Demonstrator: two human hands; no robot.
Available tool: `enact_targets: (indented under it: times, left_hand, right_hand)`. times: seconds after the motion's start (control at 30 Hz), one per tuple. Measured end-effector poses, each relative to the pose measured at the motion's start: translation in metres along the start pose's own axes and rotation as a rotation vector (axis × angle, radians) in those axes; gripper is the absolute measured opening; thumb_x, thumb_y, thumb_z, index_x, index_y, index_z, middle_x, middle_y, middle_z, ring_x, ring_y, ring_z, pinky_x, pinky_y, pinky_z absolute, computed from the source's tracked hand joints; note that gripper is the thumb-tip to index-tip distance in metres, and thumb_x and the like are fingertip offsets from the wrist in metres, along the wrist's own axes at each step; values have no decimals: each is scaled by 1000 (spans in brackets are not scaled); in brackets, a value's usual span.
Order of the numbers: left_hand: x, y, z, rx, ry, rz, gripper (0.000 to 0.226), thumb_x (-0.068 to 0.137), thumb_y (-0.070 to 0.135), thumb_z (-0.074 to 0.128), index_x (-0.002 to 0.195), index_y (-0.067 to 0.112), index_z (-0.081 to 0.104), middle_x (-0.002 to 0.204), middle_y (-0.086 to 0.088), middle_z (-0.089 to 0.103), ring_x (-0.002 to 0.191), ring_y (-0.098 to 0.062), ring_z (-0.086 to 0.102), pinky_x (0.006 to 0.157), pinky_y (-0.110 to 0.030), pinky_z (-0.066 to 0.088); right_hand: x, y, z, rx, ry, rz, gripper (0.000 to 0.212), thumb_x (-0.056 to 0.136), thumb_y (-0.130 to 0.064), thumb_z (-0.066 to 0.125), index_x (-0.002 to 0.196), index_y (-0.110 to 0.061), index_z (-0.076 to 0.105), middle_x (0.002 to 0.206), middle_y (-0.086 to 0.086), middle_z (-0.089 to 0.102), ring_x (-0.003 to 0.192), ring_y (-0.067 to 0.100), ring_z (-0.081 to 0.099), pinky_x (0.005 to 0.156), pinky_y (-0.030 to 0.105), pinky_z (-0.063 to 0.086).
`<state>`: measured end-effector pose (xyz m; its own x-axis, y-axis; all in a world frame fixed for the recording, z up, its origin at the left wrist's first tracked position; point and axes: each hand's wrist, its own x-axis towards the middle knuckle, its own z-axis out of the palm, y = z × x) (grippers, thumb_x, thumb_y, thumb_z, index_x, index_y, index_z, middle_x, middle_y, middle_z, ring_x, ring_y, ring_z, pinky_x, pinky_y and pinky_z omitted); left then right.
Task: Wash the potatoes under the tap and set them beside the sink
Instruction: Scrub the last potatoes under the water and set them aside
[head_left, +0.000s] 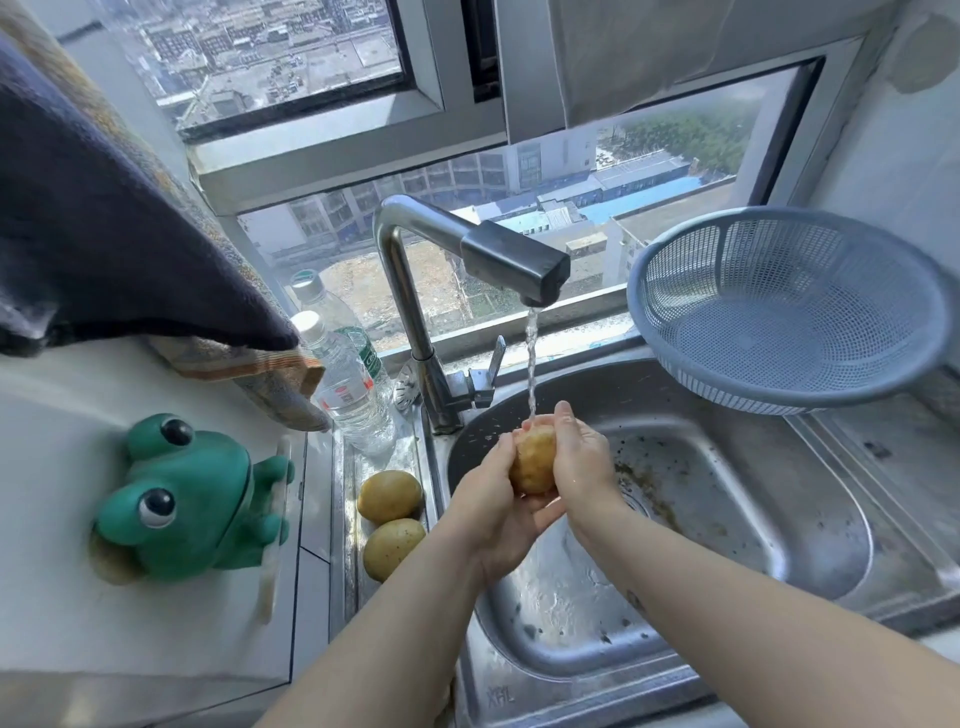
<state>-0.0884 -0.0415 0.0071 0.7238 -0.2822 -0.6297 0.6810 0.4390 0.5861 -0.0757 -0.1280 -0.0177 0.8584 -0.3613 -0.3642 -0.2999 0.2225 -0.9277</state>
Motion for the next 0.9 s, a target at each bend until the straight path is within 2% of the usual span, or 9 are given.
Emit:
enact_targets:
  times: [0.07, 0.2, 0.33, 0.43, 0.5, 0.57, 0.7, 0.77, 0.9]
  left_hand:
    - [2, 1, -2, -1, 10, 20, 33, 102, 29, 41, 117, 7, 61, 118, -17, 65, 108, -28, 64, 75, -36, 61]
    - [9, 1, 1, 61, -9, 150, 30, 90, 14, 61, 118, 6, 65, 107, -11, 69, 96, -18, 67, 69, -28, 58]
    - [18, -1, 9, 168, 0, 260, 35, 81, 13, 71, 113, 2, 63, 95, -12, 70, 84, -18, 69, 68, -26, 55]
    - [23, -7, 15, 210, 72, 328, 30, 82, 15, 69, 107, -1, 64, 83, -12, 68, 72, -17, 66, 58, -23, 51]
    - [25, -9, 16, 218, 142, 366, 18, 89, 14, 62, 100, 1, 68, 80, -12, 68, 70, -18, 66, 54, -23, 50]
    - [26, -9, 17, 231, 201, 390, 17, 90, 16, 59, 94, 5, 71, 84, -14, 71, 78, -22, 69, 57, -26, 53]
    - [23, -6, 17, 243, 231, 377, 24, 91, 14, 48, 88, 15, 72, 88, -11, 72, 81, -20, 69, 67, -33, 58]
    - [22, -2, 13, 278, 238, 394, 27, 93, 14, 42, 93, 20, 68, 100, -13, 69, 90, -24, 68, 72, -37, 58]
    - [20, 9, 3, 459, 177, 511, 27, 96, 15, 35, 103, 30, 57, 107, -11, 67, 103, -29, 64, 91, -50, 53]
  right_hand:
    - [0, 2, -1, -24, -46, -51, 41, 100, -39, 40, 78, -21, 69, 81, 1, 73, 81, 20, 70, 76, 36, 58]
    - [-5, -2, -6, -16, -156, -138, 30, 101, -24, 39, 96, -24, 69, 98, -5, 72, 94, 9, 67, 81, 18, 50]
    - [-7, -6, -5, 255, -138, 75, 26, 99, -18, 41, 114, -20, 62, 121, 3, 63, 112, 15, 58, 98, 29, 45]
    - [-8, -12, -6, 361, -113, 199, 26, 96, -22, 50, 111, -9, 66, 101, 8, 68, 89, 18, 63, 71, 27, 47]
    - [-9, -16, -7, 381, -148, 192, 23, 97, -21, 49, 98, -7, 67, 81, 7, 67, 75, 16, 62, 64, 26, 46]
    - [-10, -16, -9, 416, -177, 198, 25, 98, -20, 47, 88, -8, 67, 72, 5, 65, 68, 13, 62, 60, 24, 47]
    - [-9, -16, -11, 508, -207, 273, 26, 96, -20, 50, 94, -2, 67, 82, 11, 66, 76, 19, 64, 65, 29, 50]
    - [-7, -15, -12, 504, -208, 289, 24, 96, -20, 50, 91, -4, 67, 85, 13, 66, 75, 21, 62, 69, 30, 47]
    - [-5, -11, -22, 164, -388, 205, 30, 95, -28, 50, 120, -15, 61, 115, 11, 64, 94, 21, 60, 81, 34, 46]
